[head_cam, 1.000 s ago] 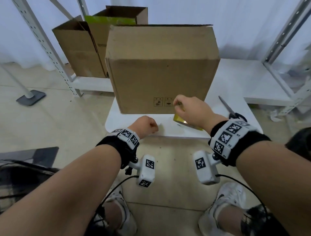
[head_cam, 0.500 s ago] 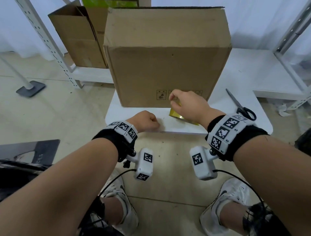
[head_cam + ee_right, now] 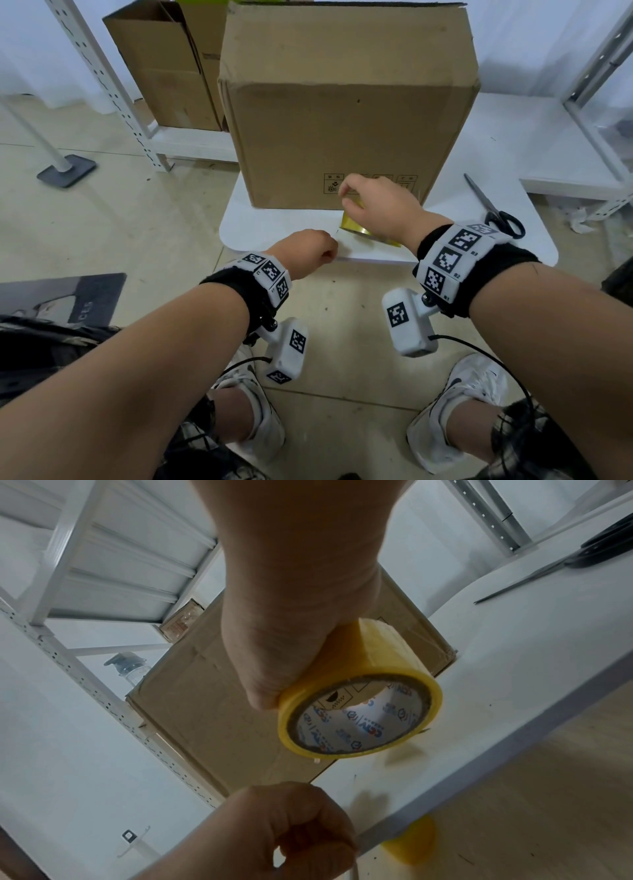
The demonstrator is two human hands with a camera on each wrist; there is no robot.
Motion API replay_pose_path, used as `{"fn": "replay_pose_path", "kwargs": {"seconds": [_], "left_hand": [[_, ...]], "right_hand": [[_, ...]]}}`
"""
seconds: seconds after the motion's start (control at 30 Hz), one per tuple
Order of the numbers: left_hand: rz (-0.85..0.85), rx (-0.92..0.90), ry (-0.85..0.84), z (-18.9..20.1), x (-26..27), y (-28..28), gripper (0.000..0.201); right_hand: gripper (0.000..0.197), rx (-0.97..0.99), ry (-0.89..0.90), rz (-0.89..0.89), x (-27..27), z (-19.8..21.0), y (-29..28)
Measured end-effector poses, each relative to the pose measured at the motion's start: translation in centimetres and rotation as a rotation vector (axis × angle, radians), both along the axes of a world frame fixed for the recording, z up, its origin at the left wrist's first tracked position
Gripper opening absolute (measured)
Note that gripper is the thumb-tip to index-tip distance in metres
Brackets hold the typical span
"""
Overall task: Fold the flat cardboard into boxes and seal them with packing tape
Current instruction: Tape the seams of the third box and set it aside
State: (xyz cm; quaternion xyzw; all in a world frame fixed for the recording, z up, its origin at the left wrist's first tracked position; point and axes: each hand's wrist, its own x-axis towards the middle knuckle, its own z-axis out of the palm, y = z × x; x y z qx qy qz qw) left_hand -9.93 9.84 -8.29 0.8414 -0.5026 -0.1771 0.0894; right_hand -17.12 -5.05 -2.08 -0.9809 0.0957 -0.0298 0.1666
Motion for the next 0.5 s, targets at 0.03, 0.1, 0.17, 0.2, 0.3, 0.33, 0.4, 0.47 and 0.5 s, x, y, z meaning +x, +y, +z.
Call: {"fn": "replay_pose_path", "kwargs": {"seconds": [0.03, 0.1, 0.17, 0.2, 0.3, 0.33, 0.4, 0.47, 0.5], "left_hand": [[-0.014, 0.008, -0.023, -0.2, 0.0, -0.1, 0.019], [-0.038, 0.021, -0.065, -0.4, -0.2, -0.3, 0.017], [-0.059, 0.019, -0.114, -0.7, -0.4, -0.5, 0.016], [-0.069, 0.016, -0.141, -0.7, -0.5, -0.5, 0.016], [-0.118, 0.035, -0.227, -1.1, -0.5, -0.7, 0.019], [-0.138, 0.049, -0.26, -1.2, -0.5, -0.7, 0.02], [-0.169, 0.073, -0.323, -1.3, -0.4, -0.7, 0.02], [-0.183, 0.089, -0.359, -1.2, -0.6, -0.8, 0.022], [-0.187, 0.093, -0.374, -1.1, -0.7, -0.9, 0.022]], "right_hand": [[0.024, -0.003, 0.001, 0.001, 0.0, 0.0, 0.1], [0.024, -0.012, 0.007, 0.003, 0.0, 0.0, 0.1], [0.025, -0.015, 0.009, 0.001, 0.0, -0.1, 0.0], [0.025, -0.015, 0.009, -0.002, 0.0, -0.1, 0.0], [0.024, -0.013, 0.016, -0.015, 0.0, -0.3, -0.1], [0.024, -0.011, 0.016, -0.018, 0.0, -0.3, -0.1], [0.024, -0.013, 0.015, -0.02, -0.1, -0.3, 0.0], [0.024, -0.011, 0.016, -0.02, 0.0, -0.2, 0.0], [0.024, -0.008, 0.018, -0.02, 0.0, -0.2, 0.0]]}}
